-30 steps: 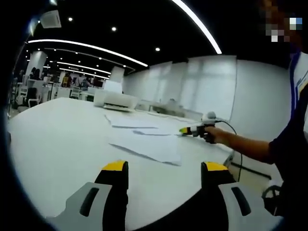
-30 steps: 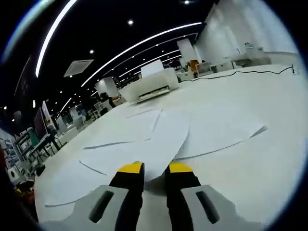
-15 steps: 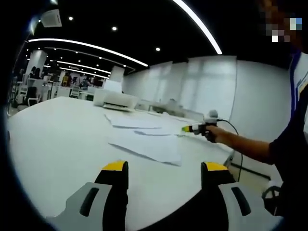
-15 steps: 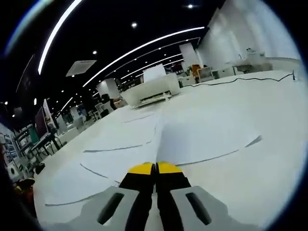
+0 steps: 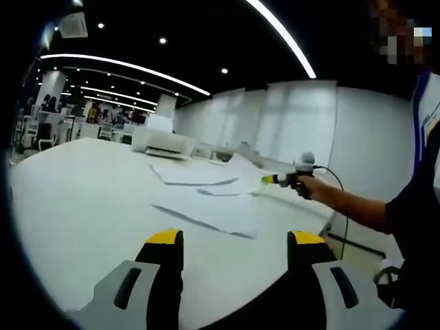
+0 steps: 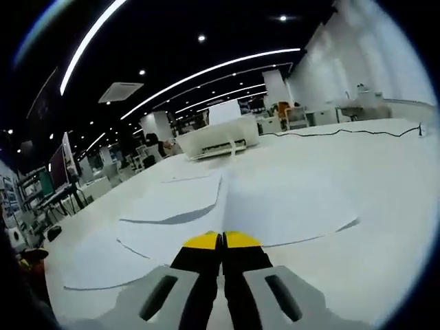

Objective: Organize the stack of printing papers by aligning and flattening the scattered papers on the table

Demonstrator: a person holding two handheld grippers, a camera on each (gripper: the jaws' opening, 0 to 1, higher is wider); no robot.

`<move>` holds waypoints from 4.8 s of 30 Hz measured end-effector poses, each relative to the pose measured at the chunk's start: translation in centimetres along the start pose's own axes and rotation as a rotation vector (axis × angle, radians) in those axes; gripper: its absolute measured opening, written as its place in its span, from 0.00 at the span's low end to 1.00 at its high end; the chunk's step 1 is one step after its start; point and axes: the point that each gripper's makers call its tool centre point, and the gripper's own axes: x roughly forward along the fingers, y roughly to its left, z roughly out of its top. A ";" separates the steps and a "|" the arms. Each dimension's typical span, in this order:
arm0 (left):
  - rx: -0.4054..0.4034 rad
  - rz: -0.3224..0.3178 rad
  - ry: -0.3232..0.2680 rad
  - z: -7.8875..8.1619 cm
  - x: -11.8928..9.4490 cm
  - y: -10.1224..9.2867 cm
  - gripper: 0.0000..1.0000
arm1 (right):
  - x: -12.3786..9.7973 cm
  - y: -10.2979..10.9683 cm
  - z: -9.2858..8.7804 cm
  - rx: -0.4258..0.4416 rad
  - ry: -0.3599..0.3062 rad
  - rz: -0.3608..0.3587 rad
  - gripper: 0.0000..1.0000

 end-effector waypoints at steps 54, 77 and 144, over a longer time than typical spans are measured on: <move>-0.039 -0.019 -0.027 0.0 1.5 -0.2 0.63 | -7.3 2.7 12.3 -0.326 -0.090 -0.028 0.00; -0.041 -0.022 -0.050 0.6 1.9 0.2 0.63 | -11.5 9.1 17.8 -0.576 -0.093 0.070 0.00; -0.036 -0.087 -0.207 5.7 5.7 -1.9 0.59 | -10.3 36.4 14.6 -0.965 -0.052 0.571 0.00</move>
